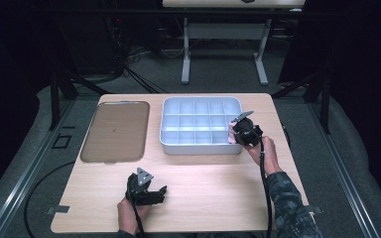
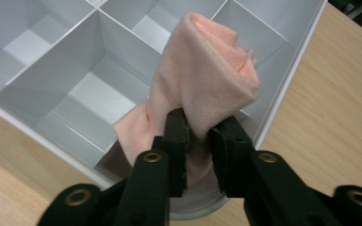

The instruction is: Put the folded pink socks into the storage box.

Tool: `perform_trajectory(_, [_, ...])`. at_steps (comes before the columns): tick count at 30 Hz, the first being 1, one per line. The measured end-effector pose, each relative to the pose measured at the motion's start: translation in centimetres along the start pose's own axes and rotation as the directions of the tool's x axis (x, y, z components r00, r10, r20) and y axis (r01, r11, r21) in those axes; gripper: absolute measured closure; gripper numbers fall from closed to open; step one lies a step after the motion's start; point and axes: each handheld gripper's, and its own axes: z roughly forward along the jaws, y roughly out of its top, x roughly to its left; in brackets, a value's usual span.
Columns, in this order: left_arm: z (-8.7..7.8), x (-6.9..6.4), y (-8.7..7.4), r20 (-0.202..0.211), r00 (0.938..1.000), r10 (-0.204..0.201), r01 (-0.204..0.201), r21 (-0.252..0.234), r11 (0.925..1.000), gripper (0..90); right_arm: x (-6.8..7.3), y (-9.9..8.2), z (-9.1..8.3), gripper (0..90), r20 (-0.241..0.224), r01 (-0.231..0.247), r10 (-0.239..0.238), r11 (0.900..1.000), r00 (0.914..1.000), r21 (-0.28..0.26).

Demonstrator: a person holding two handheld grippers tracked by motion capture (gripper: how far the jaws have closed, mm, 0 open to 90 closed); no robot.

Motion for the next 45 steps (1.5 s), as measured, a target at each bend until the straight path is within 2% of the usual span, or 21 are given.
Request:
perform_trajectory(5, [0.0, 0.0, 0.0, 0.000, 1.0000, 0.001, -0.001, 0.000, 1.0000, 15.0, -0.3, -0.1, -1.1, 61.6, -0.043, -0.023, 0.022, 0.9995, 0.9988, -0.021])
perform_trajectory(6, [0.0, 0.0, 0.0, 0.000, 1.0000, 0.001, -0.001, 0.000, 1.0000, 15.0, -0.3, -0.1, -1.4, 60.1, -0.031, -0.025, 0.024, 0.9992, 0.9992, -0.030])
perform_trajectory(8, [0.0, 0.0, 0.0, 0.000, 1.0000, 0.000, 0.000, 0.000, 1.0000, 15.0, -0.3, -0.1, -1.9, 55.7, -0.036, -0.025, 0.023, 0.9985, 0.9991, -0.049])
perform_trajectory(14, [0.0, 0.0, 0.0, 0.000, 1.0000, 0.000, 0.000, 0.000, 1.0000, 15.0, -0.5, 0.0, -2.8, 49.5, -0.018, -0.053, 0.051, 0.9913, 0.9985, -0.121])
perform_trajectory(16, [0.0, 0.0, 0.0, 0.000, 1.0000, 0.000, 0.000, 0.000, 1.0000, 15.0, -0.5, 0.0, -3.0, 49.8, -0.020, -0.067, 0.064, 0.9870, 0.9977, -0.146])
perform_trajectory(18, [0.0, 0.0, 0.0, 0.000, 1.0000, 0.000, 0.000, 0.000, 1.0000, 15.0, -0.4, 0.1, -2.7, 53.0, -0.039, -0.071, 0.066, 0.9876, 0.9971, -0.140])
perform_trajectory(22, [0.0, 0.0, 0.0, 0.000, 1.0000, 0.001, -0.001, 0.000, 1.0000, 15.0, -0.4, 0.0, -1.8, 68.1, -0.088, -0.076, 0.067, 0.9918, 0.9938, -0.102])
perform_trajectory(25, [0.0, 0.0, 0.0, 0.000, 1.0000, 0.000, 0.000, 0.000, 1.0000, 15.0, -0.5, -0.1, -1.5, 79.2, -0.108, -0.081, 0.072, 0.9930, 0.9916, -0.086])
perform_trajectory(28, [0.0, 0.0, 0.0, 0.000, 1.0000, 0.000, 0.000, 0.000, 1.0000, 15.0, -0.4, -0.2, -1.1, 84.6, -0.133, -0.091, 0.081, 0.9929, 0.9878, -0.076])
perform_trajectory(33, [0.0, 0.0, 0.0, 0.000, 1.0000, 0.000, 0.000, 0.000, 1.0000, 15.0, -0.4, -0.3, -0.9, 85.4, -0.166, -0.091, 0.080, 0.9941, 0.9829, -0.060])
perform_trajectory(38, [0.0, 0.0, 0.0, 0.001, 1.0000, 0.004, -0.004, 0.001, 1.0000, 15.0, -0.2, -0.3, -0.9, 84.5, -0.169, -0.099, 0.087, 0.9931, 0.9818, -0.064])
perform_trajectory(39, [0.0, 0.0, 0.0, 0.001, 1.0000, 0.003, -0.003, 0.001, 1.0000, 15.0, -0.2, -0.3, -1.0, 82.5, -0.182, -0.106, 0.093, 0.9923, 0.9788, -0.063])
perform_trajectory(43, [0.0, 0.0, 0.0, 0.001, 1.0000, 0.003, -0.003, 0.001, 1.0000, 15.0, -0.3, -0.4, -1.9, 70.9, -0.194, -0.121, 0.100, 0.9875, 0.9758, -0.101])
perform_trajectory(45, [0.0, 0.0, 0.0, 0.001, 1.0000, 0.003, -0.003, 0.001, 1.0000, 15.0, -0.3, -0.5, -2.8, 66.3, -0.199, -0.123, 0.094, 0.9831, 0.9754, -0.135])
